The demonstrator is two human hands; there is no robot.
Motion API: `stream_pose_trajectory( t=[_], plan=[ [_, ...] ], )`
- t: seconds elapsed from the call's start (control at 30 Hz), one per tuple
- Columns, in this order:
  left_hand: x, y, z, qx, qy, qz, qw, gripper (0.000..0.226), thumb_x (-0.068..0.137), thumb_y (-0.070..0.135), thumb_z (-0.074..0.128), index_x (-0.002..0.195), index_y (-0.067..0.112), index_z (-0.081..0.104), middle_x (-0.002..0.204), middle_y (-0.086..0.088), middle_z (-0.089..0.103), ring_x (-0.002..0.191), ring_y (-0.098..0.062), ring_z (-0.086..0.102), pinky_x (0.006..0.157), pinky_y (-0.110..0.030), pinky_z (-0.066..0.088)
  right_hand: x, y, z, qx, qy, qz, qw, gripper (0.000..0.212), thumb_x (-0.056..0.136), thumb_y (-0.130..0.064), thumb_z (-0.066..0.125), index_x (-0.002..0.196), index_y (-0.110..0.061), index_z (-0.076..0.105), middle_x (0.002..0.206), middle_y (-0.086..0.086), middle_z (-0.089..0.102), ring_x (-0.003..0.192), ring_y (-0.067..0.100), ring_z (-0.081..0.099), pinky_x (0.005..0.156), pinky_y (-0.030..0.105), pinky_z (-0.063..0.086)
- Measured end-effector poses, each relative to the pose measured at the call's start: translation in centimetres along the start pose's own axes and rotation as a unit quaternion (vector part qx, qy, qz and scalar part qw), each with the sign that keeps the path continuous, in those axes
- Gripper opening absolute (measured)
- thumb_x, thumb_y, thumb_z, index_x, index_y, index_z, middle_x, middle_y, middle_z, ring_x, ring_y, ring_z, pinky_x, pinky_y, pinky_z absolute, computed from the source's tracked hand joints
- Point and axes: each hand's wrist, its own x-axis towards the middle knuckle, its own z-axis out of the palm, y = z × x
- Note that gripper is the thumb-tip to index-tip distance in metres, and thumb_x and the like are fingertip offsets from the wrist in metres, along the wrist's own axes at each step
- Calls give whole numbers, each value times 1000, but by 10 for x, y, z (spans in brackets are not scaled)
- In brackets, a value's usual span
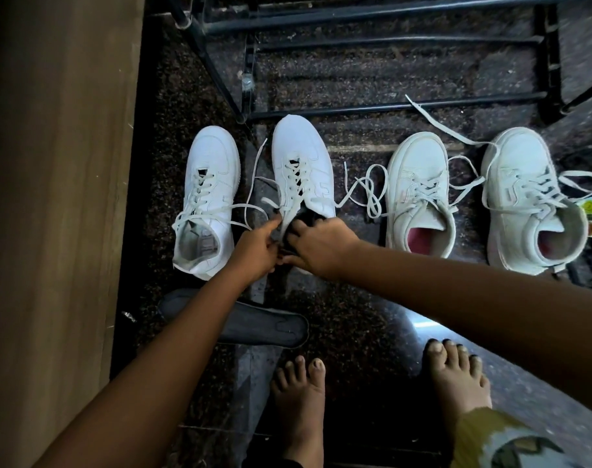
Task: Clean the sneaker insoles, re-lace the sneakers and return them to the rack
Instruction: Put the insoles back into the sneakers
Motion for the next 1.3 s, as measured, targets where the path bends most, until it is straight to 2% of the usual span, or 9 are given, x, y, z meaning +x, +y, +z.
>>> stream_pose_trajectory(
  t=[0.07,0.17,0.37,0.53,0.63,0.7,0.93,1.13,1.3],
  plan=[
    [2,-2,3,-8,17,-1,1000,56,93,-1,47,144,21,38,105,-21,67,83,-37,67,73,-50,56,-15,-7,1,-67,76,9,995,24,85,-35,53,93,-21,70,87,4,65,63,24,63,51,24,37],
    [2,-6,8,-22,35,6,999,55,92,3,52,142,21,40,88,-23,69,75,-34,67,69,-49,57,-28,-7,13,-43,149,-6,988,30,67,-19,41,65,-20,71,59,0,61,48,23,56,48,20,38],
    [2,-11,12,-25,53,14,998,54,88,5,53,139,21,44,86,-25,69,73,-41,65,68,-54,55,-23,-14,22,92,99,61,989,32,93,-20,39,121,-19,56,112,1,62,104,25,55,65,29,37],
    [3,-9,12,-25,55,7,998,53,88,3,54,139,19,46,90,-22,69,79,-39,67,72,-52,56,-11,-15,37,128,85,47,987,35,96,-25,40,114,-4,62,122,20,59,119,35,49,100,42,41],
    [1,-7,11,-28,49,4,998,54,89,2,52,139,19,45,100,-22,69,88,-38,67,75,-52,56,-3,-7,28,117,76,-3,990,68,89,-41,12,103,-5,68,112,16,65,118,30,52,112,40,25],
    [-1,-4,10,-23,50,8,998,54,90,0,51,140,17,44,109,-19,68,92,-35,67,79,-50,56,-1,1,21,122,46,-32,991,84,80,-48,-3,101,-8,67,109,13,64,112,28,53,110,38,25],
    [-2,0,11,7,82,29,996,53,86,0,54,137,14,48,103,-21,70,88,-33,68,79,-43,55,-9,-5,14,222,146,16,964,30,94,-34,50,112,-16,66,111,6,62,104,27,56,79,35,46],
    [-3,1,14,-5,95,28,995,54,86,1,56,137,13,48,94,-21,70,83,-33,68,76,-46,56,-3,-10,7,193,62,53,978,27,95,-29,48,106,-11,66,107,14,64,97,34,62,66,30,36],
    [-6,6,13,29,114,41,992,51,86,0,57,135,11,50,103,-20,69,94,-33,63,76,-27,45,-6,-12,-5,221,20,46,974,44,95,-40,36,96,-6,64,104,18,65,97,34,59,70,31,34]
  ],
)
